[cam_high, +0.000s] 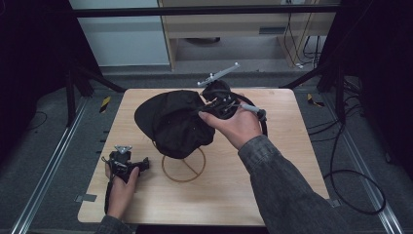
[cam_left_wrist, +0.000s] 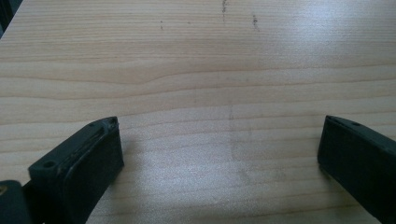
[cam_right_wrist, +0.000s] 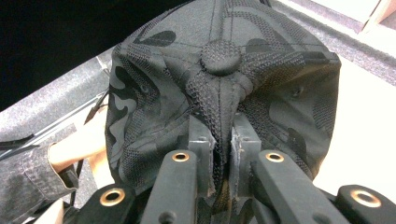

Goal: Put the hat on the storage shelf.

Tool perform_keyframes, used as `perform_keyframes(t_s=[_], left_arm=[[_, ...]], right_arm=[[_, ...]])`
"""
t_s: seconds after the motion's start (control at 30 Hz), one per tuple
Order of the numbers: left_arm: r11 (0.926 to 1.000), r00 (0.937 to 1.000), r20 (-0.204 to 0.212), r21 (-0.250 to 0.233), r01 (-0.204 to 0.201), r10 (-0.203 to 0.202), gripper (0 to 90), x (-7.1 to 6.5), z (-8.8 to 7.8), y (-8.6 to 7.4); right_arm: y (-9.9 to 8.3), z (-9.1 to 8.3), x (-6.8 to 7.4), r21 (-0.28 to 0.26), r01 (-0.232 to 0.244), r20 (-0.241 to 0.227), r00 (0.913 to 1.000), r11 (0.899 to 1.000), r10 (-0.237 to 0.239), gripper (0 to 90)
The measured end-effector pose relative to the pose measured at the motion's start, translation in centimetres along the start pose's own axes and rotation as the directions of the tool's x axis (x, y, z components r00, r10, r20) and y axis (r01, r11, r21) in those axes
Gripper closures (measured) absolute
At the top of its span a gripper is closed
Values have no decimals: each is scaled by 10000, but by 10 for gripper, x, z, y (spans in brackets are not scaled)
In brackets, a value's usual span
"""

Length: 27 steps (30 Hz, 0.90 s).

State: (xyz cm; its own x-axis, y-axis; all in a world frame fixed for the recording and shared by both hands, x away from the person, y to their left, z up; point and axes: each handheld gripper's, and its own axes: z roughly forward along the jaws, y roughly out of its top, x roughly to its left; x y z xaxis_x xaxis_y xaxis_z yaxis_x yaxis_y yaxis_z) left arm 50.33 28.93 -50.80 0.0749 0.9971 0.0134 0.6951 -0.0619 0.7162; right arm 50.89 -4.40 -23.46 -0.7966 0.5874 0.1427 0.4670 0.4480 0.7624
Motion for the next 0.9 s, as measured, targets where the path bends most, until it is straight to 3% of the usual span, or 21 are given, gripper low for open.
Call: perform_keyframes(t_s=[0.4, 0.9], left_arm=[[10000, 10000, -3, 2, -5, 5, 0, 0, 0, 0], [10000, 10000, 4, 7, -2, 2, 0, 0, 0, 0]], right_arm=[[-10, 8, -3, 218, -87, 39, 10000, 9997, 86, 818], [-11, 19, 0, 487, 96, 179, 9998, 9988, -105, 794]])
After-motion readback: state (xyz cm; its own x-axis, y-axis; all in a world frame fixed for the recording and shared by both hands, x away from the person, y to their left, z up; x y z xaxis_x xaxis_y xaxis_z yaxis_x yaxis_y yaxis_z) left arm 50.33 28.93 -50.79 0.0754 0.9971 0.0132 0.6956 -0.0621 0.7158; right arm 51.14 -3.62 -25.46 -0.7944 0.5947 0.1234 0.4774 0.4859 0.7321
